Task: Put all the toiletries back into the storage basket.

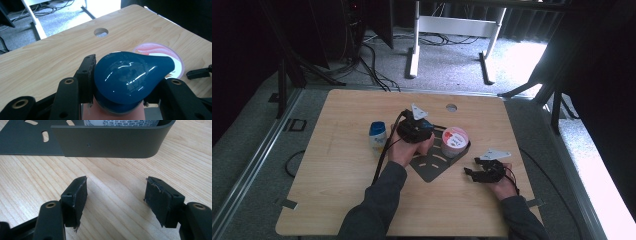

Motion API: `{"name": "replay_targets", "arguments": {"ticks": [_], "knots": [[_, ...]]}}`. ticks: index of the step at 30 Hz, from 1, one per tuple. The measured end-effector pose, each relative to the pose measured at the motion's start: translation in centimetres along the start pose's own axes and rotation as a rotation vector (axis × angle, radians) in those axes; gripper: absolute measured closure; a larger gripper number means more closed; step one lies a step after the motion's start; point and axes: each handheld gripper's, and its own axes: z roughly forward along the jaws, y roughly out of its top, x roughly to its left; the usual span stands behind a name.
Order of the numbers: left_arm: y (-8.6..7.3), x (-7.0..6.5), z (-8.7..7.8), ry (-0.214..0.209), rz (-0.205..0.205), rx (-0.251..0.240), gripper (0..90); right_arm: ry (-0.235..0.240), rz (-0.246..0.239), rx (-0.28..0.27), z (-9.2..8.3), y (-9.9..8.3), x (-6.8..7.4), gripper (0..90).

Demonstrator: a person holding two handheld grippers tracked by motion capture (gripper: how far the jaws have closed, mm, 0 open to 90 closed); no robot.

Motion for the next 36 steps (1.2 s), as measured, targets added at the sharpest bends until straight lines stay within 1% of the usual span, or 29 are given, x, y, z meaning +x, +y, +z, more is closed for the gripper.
{"name": "replay_targets", "arguments": {"ticks": [3,6,10,14,19,21,25,29,36], "knots": [[0.2,-0.1,0.4,0.004,0.001,0.001,53.0,0.0,-0.001,0.0,0.0,0.0,0.0,33.9],[0.5,-0.1,0.9,0.005,0.014,0.004,53.0,0.0,-0.001,0.0,0.0,0.0,0.0,33.9],[0.7,0.0,1.5,0.013,0.012,0.001,53.0,-0.001,-0.001,0.001,0.0,0.0,0.0,33.9],[0.9,0.0,2.3,0.015,0.016,0.011,53.0,-0.001,-0.001,0.001,0.0,0.0,0.0,33.9],[1.0,0.0,3.2,0.017,0.007,0.018,53.1,-0.001,0.001,0.001,0.0,0.0,0.0,33.9],[1.1,0.0,3.7,0.018,0.016,0.026,53.1,-0.002,0.002,0.002,0.0,0.0,0.0,33.8],[1.3,0.1,4.4,0.017,0.009,0.032,53.0,-0.001,0.001,0.001,0.0,0.0,0.0,33.8],[1.7,0.1,5.2,0.029,0.012,0.043,53.1,-0.003,0.001,0.001,0.0,0.0,0.0,33.7],[1.8,-0.2,6.3,0.028,-0.003,0.05,53.1,-0.002,0.001,0.0,0.0,0.0,0.0,33.7]]}}
